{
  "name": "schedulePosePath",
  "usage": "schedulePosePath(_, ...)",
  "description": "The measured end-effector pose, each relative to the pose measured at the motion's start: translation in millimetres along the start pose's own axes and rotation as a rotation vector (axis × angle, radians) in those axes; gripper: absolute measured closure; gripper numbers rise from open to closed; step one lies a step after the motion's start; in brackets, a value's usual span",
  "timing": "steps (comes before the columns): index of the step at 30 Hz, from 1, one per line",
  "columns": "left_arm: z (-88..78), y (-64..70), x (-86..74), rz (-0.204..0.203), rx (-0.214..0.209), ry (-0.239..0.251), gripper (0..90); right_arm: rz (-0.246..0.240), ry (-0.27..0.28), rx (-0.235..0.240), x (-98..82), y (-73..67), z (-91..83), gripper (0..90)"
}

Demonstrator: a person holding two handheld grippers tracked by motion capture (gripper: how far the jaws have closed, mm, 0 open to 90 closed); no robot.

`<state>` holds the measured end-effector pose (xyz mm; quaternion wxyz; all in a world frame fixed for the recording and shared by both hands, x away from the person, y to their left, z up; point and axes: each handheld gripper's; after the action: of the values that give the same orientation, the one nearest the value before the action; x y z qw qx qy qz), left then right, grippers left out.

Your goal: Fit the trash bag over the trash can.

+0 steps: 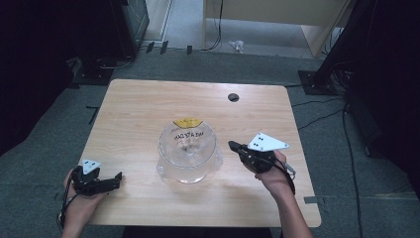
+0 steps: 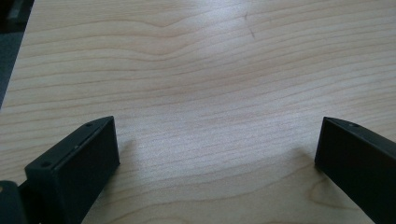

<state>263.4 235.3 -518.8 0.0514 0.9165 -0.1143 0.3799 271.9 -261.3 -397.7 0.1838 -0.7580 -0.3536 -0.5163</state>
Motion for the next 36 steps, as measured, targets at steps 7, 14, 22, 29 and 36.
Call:
schedulePosePath(7, 0.3, 0.3, 0.4, 0.002, -0.003, -0.001, 0.0, -0.132, -0.003, 0.081, 51.6, -12.2, 16.9, 90.0)
schedulePosePath(14, -0.6, 0.9, -0.7, 0.006, -0.008, 0.001, 0.0, -0.319, -0.112, 0.280, 89.3, -35.4, 54.5, 90.0)
schedulePosePath(22, -0.6, 0.9, -0.7, 0.007, -0.009, 0.000, 0.0, -0.515, -0.392, 0.406, 102.9, -57.3, 112.0, 90.0)
schedulePosePath(29, 0.2, 1.1, 0.3, 0.012, -0.013, -0.001, 0.0, -0.742, -0.561, 0.551, 93.9, -79.4, 154.7, 90.0)
schedulePosePath(36, 1.1, 1.5, 0.9, 0.015, -0.017, 0.002, 0.0, -0.849, -0.673, 0.684, 71.3, -90.2, 190.4, 90.0)
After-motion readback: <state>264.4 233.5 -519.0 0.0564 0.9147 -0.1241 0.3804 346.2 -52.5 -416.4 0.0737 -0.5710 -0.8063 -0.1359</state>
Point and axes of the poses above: each handheld gripper's, and its own axes: z roughly forward along the jaws, x roughly out of its top, y roughly to its right, and after that the axes turned 1 degree about -x, right-handed
